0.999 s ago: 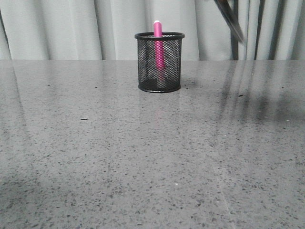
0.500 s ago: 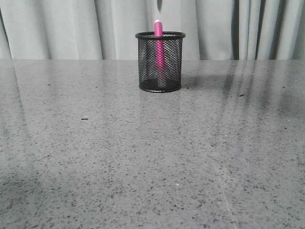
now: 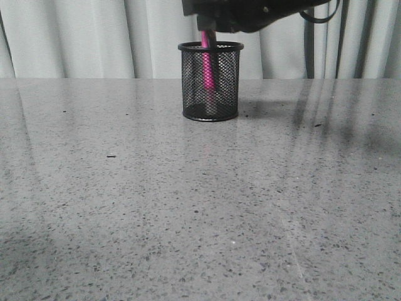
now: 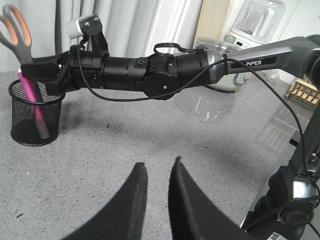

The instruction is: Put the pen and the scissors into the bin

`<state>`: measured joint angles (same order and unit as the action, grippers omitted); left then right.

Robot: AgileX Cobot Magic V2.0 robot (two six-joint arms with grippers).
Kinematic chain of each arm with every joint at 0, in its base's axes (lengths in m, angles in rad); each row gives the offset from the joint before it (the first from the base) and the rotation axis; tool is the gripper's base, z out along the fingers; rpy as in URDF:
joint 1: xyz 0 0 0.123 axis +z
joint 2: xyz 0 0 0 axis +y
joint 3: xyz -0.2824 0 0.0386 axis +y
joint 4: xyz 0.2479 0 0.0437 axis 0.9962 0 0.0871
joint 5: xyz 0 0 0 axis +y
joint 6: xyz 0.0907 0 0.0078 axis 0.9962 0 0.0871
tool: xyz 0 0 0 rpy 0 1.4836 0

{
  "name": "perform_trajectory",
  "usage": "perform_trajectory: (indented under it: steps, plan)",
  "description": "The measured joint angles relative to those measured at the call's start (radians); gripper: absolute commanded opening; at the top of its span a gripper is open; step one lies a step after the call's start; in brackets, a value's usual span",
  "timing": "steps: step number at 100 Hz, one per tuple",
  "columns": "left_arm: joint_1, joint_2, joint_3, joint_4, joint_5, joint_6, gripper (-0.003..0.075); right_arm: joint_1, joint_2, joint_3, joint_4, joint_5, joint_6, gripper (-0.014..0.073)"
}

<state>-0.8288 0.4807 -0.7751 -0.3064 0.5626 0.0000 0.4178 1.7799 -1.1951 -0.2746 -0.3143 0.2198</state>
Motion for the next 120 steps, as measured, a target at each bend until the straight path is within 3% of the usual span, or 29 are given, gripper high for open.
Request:
perform_trajectory:
  steps: [12, 36, 45, 56, 61, 74, 95, 120]
  plan:
    - [0.0, 0.0, 0.0, 0.017, 0.0, 0.0, 0.0082, 0.0, 0.0, 0.016, 0.001, 0.017, 0.0, 0.0022]
    - [0.0, 0.0, 0.0, 0.049, 0.002, 0.0, 0.0082, 0.0, 0.0, 0.016, 0.009, 0.018, 0.009, 0.0375]
    - [0.0, 0.0, 0.0, 0.096, 0.002, -0.012, 0.0057, 0.0, -0.028, 0.017, 0.016, 0.027, 0.04, 0.0419]
    - [0.007, -0.011, 0.0, 0.233, -0.013, -0.104, -0.002, 0.009, -0.11, 0.017, 0.022, 0.101, 0.062, 0.0375]
    - [0.022, -0.03, 0.003, 0.306, -0.028, -0.165, -0.002, 0.013, -0.161, 0.018, 0.022, 0.153, 0.065, 0.0277]
    - [0.071, -0.095, 0.012, 0.479, -0.067, -0.308, -0.002, 0.039, -0.341, 0.065, -0.02, 0.255, 0.066, -0.0076]
    - [0.178, -0.235, 0.071, 0.643, -0.05, -0.372, -0.002, 0.078, -0.725, 0.323, -0.091, 0.262, 0.066, -0.0068]
    - [0.257, -0.36, 0.171, 0.679, 0.044, -0.379, -0.002, 0.078, -1.215, 0.728, -0.13, 0.33, 0.066, -0.0067]
